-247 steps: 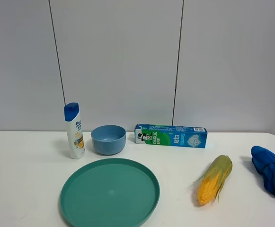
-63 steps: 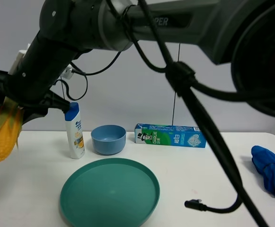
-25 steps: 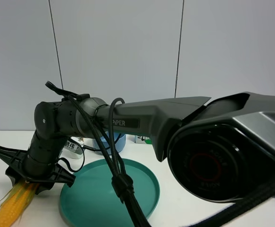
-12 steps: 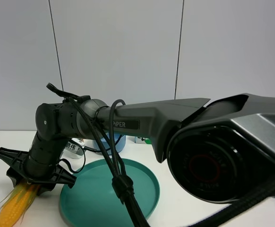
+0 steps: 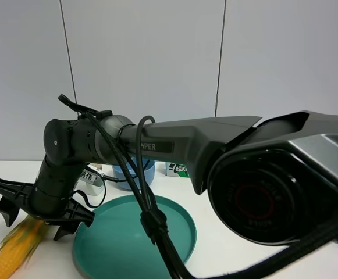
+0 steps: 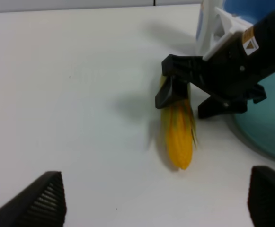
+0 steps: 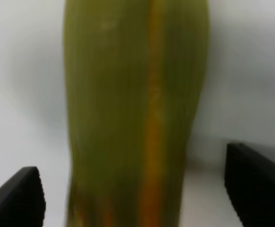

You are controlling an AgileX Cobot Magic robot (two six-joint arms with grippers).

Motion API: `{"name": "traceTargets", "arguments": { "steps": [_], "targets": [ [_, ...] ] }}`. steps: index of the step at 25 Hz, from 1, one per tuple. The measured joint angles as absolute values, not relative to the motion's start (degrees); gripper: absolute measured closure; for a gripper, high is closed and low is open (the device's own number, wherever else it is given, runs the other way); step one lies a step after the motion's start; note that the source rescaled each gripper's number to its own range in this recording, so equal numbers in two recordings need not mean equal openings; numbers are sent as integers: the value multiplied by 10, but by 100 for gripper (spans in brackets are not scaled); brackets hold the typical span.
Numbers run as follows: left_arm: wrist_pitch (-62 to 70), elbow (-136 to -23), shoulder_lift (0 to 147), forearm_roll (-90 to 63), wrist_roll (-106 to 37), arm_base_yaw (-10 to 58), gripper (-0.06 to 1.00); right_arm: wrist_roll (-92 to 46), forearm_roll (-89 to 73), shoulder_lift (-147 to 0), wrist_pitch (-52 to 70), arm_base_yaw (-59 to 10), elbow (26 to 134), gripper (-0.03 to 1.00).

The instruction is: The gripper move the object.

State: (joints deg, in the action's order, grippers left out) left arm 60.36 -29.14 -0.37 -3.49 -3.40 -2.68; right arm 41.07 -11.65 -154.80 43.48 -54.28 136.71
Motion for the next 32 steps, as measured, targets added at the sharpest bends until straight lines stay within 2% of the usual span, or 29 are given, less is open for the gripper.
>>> {"name": "traceTargets", "arguments": {
  "steps": [9, 19, 28, 32],
  "targets": [
    [604, -291, -4, -35, -34, -27, -6, 321, -112, -1468, 460, -543, 1364, 31],
    [604, -291, -4, -35, -35, -27, -6, -30, -54, -1233, 555, -559, 1364, 31],
    [604, -291, -4, -35, -35, -27, -6, -70, 146, -1038, 684, -591, 1364, 31],
    [604, -291, -4, -35, -34, -27, -6, -68, 207, -974, 693, -606, 1355, 31]
  ]
}}
